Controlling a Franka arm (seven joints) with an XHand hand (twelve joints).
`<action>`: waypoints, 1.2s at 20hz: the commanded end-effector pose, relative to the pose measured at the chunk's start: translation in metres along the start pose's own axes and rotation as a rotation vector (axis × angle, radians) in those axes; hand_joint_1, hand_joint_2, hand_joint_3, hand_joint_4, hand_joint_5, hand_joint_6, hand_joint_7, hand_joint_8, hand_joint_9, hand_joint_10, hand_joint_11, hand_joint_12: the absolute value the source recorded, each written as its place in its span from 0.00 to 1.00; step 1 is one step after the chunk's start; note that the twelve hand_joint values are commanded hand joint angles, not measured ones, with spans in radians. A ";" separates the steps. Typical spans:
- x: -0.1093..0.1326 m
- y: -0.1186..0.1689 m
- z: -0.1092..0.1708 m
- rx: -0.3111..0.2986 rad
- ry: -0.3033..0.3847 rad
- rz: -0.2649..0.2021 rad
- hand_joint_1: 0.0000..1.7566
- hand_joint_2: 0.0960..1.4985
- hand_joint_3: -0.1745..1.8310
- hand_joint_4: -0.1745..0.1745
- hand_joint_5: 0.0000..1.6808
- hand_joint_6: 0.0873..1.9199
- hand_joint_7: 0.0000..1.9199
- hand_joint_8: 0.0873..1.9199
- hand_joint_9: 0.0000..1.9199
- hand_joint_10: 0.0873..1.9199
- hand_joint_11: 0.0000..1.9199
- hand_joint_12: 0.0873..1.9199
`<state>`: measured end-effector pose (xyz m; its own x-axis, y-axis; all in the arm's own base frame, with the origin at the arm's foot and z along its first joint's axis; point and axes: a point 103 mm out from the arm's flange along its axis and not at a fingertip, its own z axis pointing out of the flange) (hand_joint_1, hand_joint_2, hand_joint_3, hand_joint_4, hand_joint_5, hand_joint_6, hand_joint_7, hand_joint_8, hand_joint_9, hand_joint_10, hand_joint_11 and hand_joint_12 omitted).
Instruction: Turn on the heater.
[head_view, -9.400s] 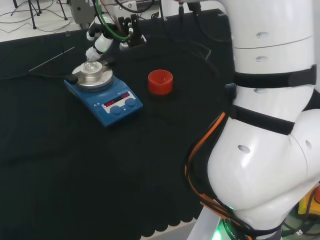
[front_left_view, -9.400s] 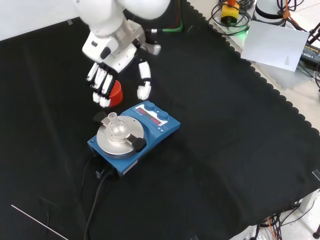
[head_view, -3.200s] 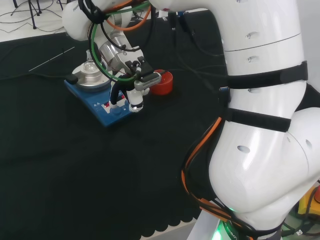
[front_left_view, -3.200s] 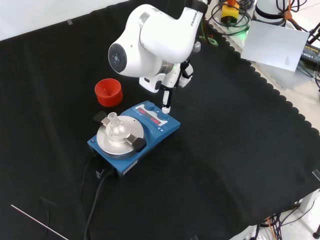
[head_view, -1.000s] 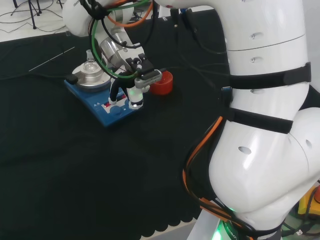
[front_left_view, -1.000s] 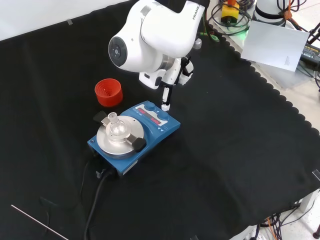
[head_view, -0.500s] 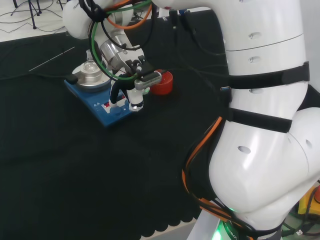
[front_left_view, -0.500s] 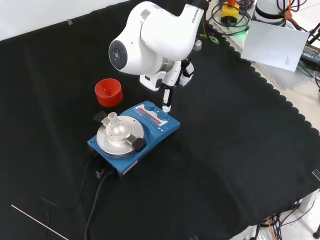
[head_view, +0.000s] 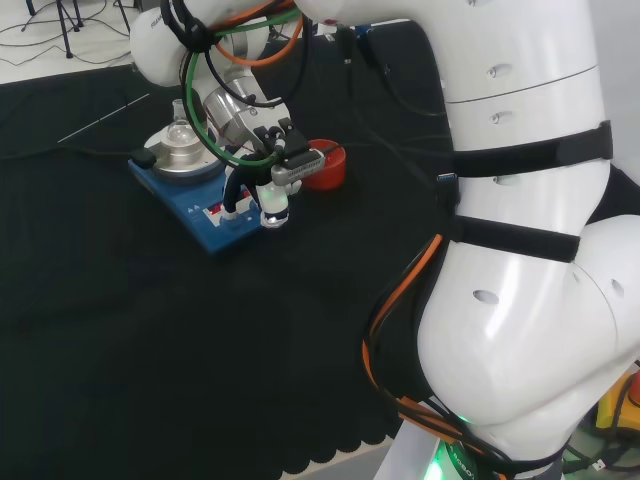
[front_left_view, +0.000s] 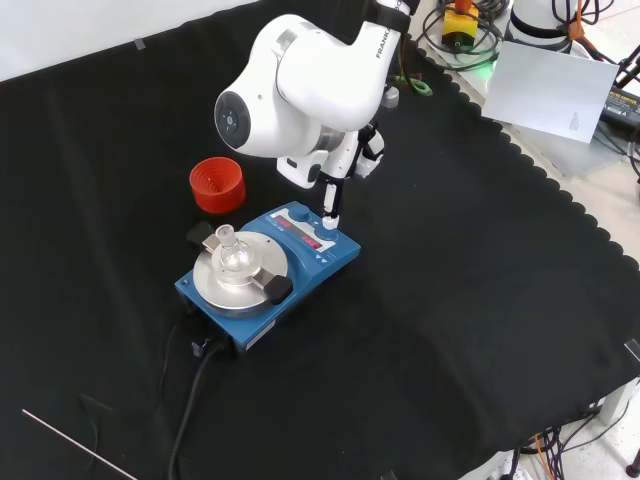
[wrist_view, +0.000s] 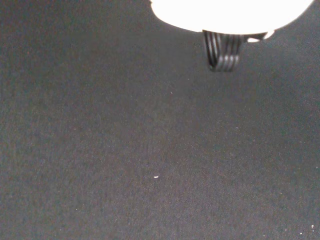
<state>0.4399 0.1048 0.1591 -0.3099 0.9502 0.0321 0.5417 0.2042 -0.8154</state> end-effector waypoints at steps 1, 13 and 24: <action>0.000 0.002 0.000 0.005 0.004 -0.001 0.87 0.30 0.74 0.54 0.17 0.00 0.87 0.84 1.00 0.71 0.97 0.71; 0.000 0.008 0.004 0.011 0.007 0.001 0.87 0.30 0.74 0.54 0.17 0.00 0.87 0.84 1.00 0.71 0.97 0.71; 0.011 -0.016 -0.027 -0.067 -0.004 -0.032 0.87 0.30 0.74 0.54 0.17 0.00 0.87 0.84 1.00 0.71 0.97 0.71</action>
<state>0.4440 0.1092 0.1624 -0.3132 0.9484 0.0498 0.5525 0.2247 -0.8027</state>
